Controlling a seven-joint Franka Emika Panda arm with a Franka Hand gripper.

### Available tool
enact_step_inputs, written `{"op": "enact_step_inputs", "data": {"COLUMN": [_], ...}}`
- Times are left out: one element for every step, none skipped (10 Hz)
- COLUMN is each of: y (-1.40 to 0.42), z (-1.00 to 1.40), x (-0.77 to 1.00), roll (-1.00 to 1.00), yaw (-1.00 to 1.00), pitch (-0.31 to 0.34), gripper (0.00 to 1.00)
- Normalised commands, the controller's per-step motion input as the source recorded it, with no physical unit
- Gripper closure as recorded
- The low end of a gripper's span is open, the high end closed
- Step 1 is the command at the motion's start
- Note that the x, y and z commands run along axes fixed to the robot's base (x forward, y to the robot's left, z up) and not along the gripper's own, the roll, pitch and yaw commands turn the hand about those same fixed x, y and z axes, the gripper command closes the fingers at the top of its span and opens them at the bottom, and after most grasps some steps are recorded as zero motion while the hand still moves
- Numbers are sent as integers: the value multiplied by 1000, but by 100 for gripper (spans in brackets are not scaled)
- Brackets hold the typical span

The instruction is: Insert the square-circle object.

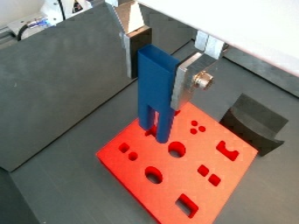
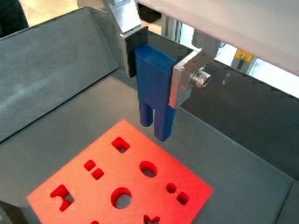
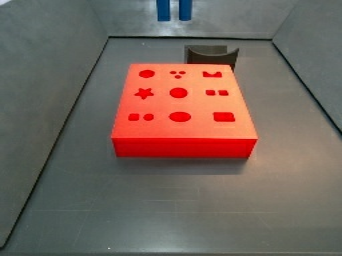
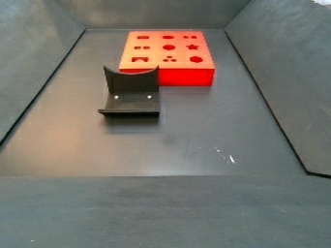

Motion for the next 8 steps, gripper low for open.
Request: {"op": "enact_step_inputs", "data": {"y": [-100,-80,-94,-149,-137,-83,-26,0], "z": [-434,-703,-637,-789,-911,-689,-617,-680], "x": [-29,-197,-334,-231,-97,0,51,129], "roll": [129,251,207,174,129,0,0,9], "yaw": [0,54,71,51,131,277,226,83], "pitch": [-9,49,101,74,0,-73,-101,-56], "gripper": [100,100,100,100,100,100,100,100]}}
